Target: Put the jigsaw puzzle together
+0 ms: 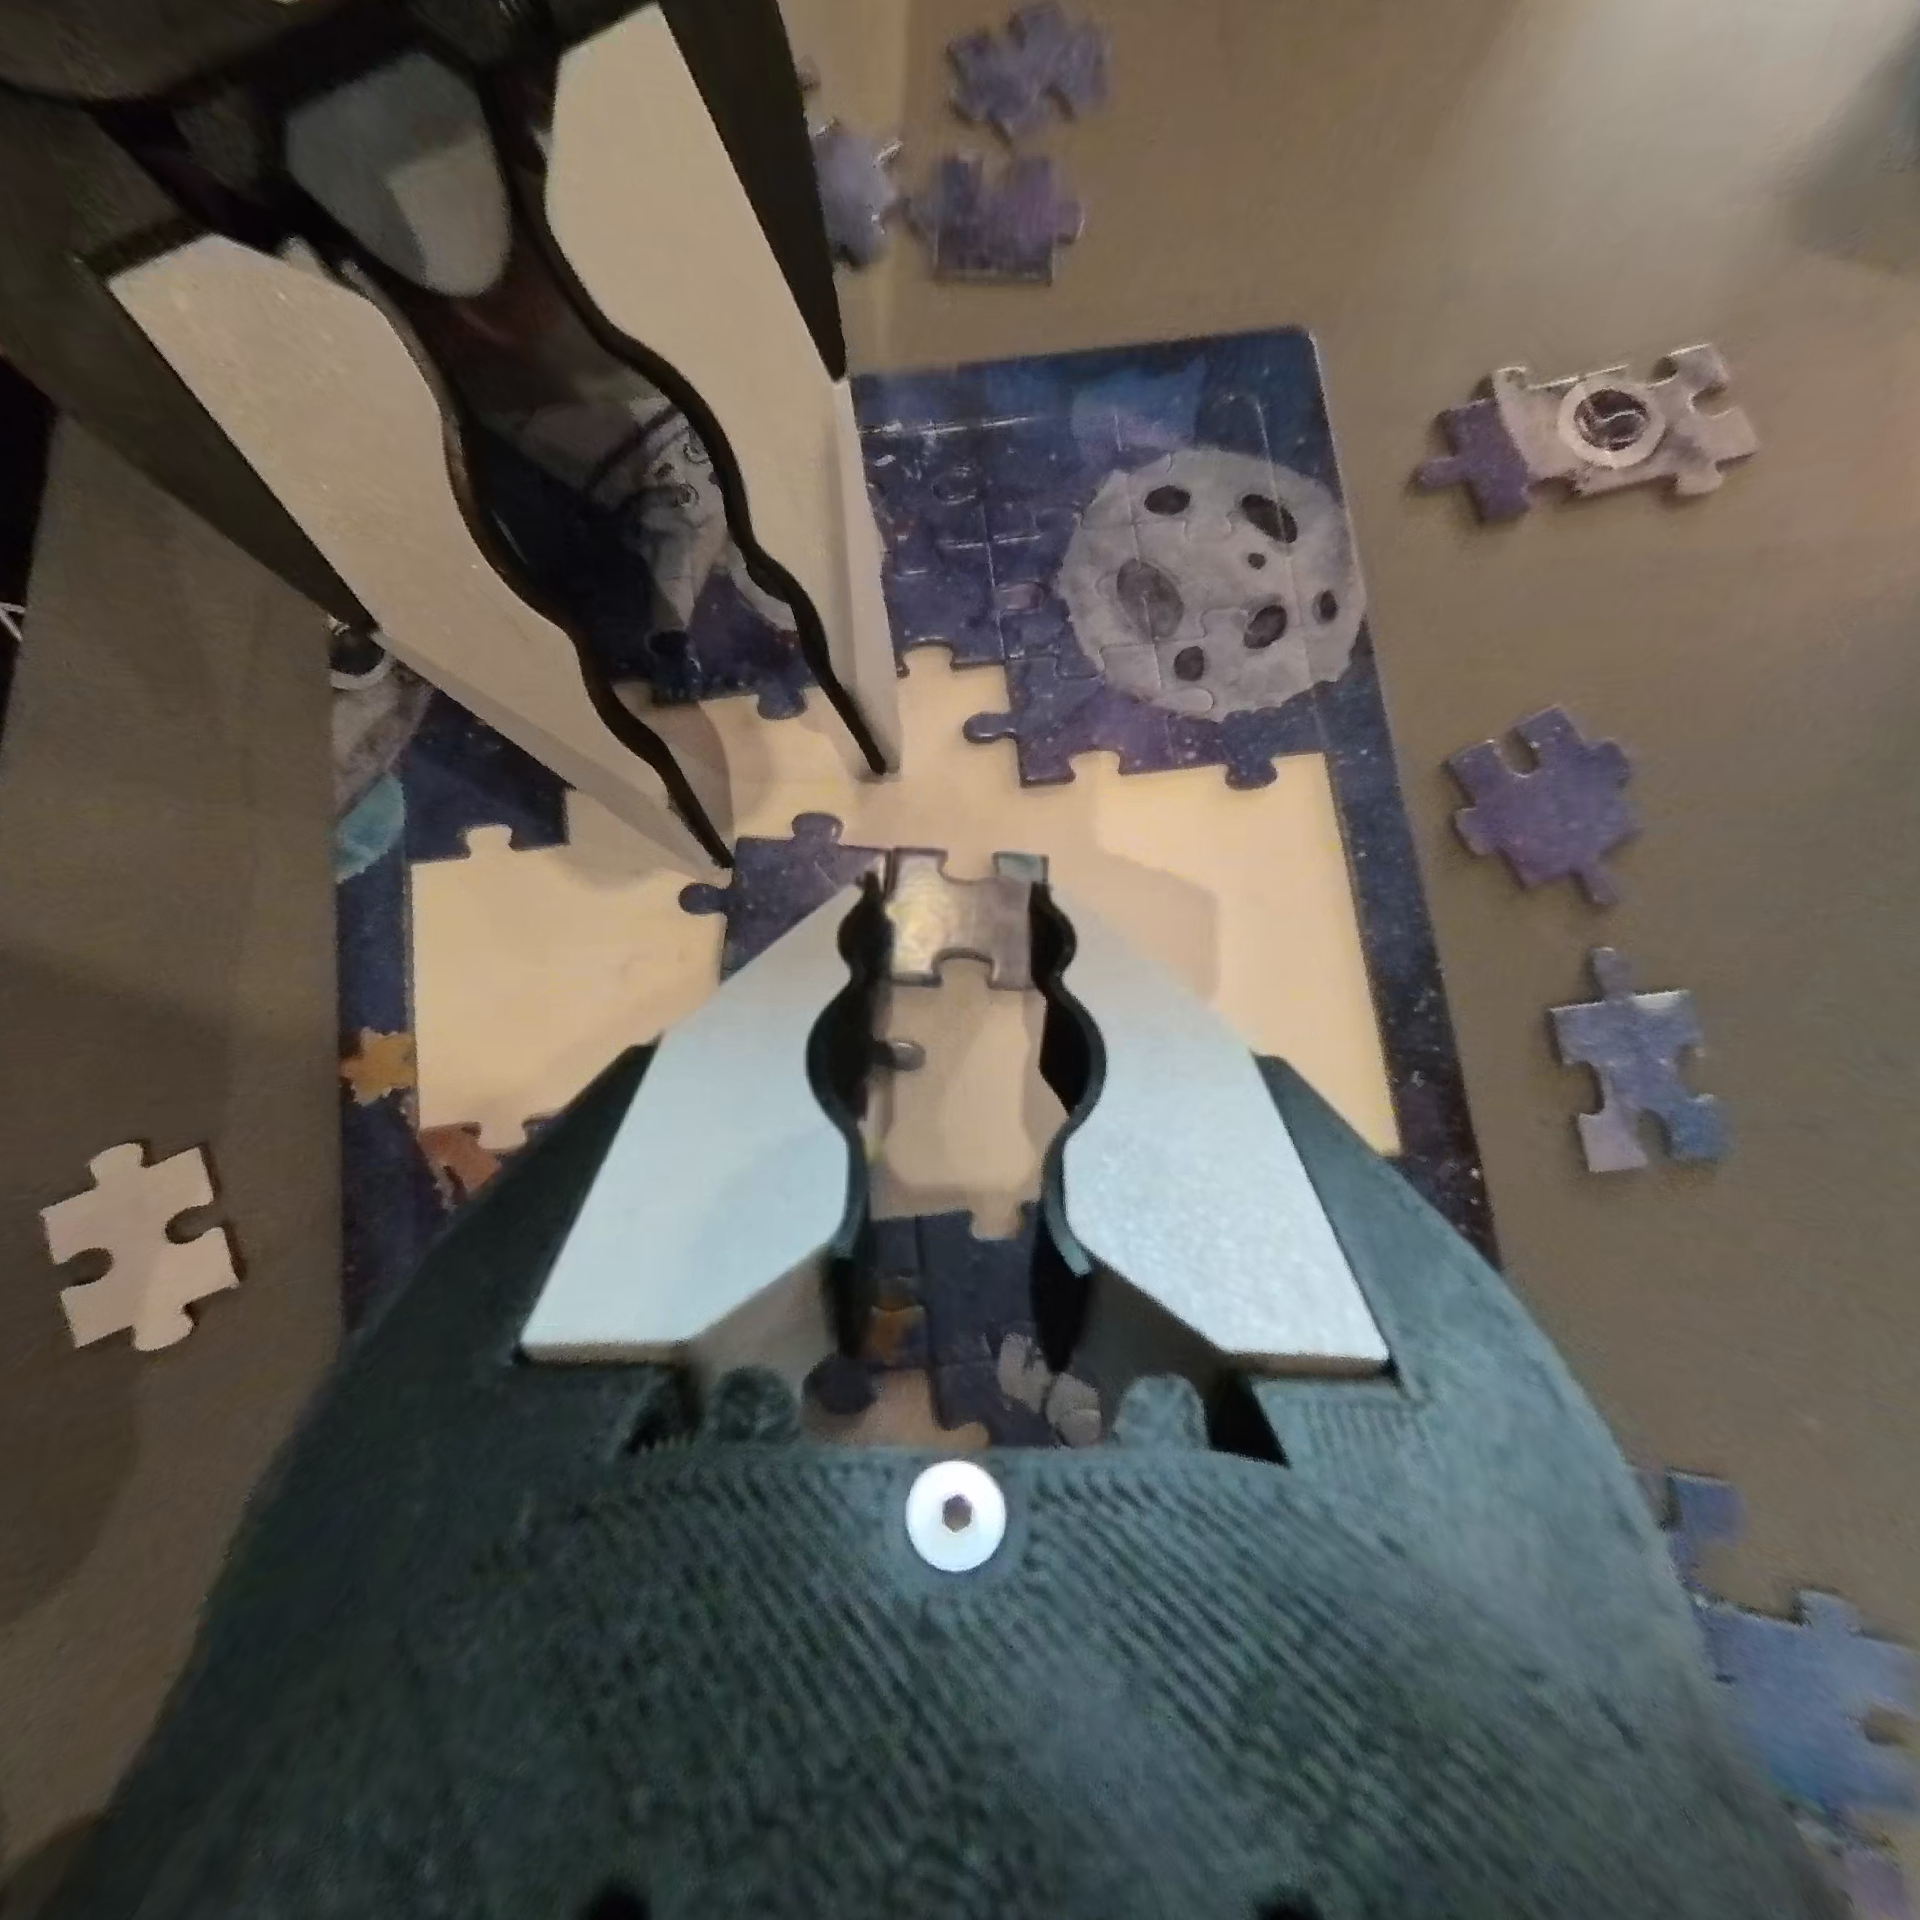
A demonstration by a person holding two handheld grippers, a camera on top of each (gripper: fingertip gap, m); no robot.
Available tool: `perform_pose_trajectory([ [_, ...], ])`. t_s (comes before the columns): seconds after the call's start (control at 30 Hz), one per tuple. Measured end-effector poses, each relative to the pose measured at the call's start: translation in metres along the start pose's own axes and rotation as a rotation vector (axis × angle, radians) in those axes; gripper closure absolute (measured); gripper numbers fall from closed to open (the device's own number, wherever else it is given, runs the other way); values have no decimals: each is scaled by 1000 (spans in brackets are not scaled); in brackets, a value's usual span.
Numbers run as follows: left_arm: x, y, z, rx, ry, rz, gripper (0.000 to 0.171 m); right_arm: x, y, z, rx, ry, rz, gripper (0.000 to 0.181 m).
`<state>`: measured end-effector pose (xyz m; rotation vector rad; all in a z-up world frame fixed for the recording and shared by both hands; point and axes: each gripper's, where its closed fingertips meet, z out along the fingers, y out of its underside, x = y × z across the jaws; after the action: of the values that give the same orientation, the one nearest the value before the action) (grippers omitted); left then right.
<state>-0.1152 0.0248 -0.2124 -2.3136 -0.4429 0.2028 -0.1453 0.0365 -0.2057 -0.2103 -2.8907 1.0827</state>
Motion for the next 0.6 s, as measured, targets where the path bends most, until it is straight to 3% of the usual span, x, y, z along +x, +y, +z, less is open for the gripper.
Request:
perform_pose_trajectory([
  [0.6, 0, 0, 0, -1, -3, 4, 138, 5, -3, -1, 21, 13, 56, 158],
])
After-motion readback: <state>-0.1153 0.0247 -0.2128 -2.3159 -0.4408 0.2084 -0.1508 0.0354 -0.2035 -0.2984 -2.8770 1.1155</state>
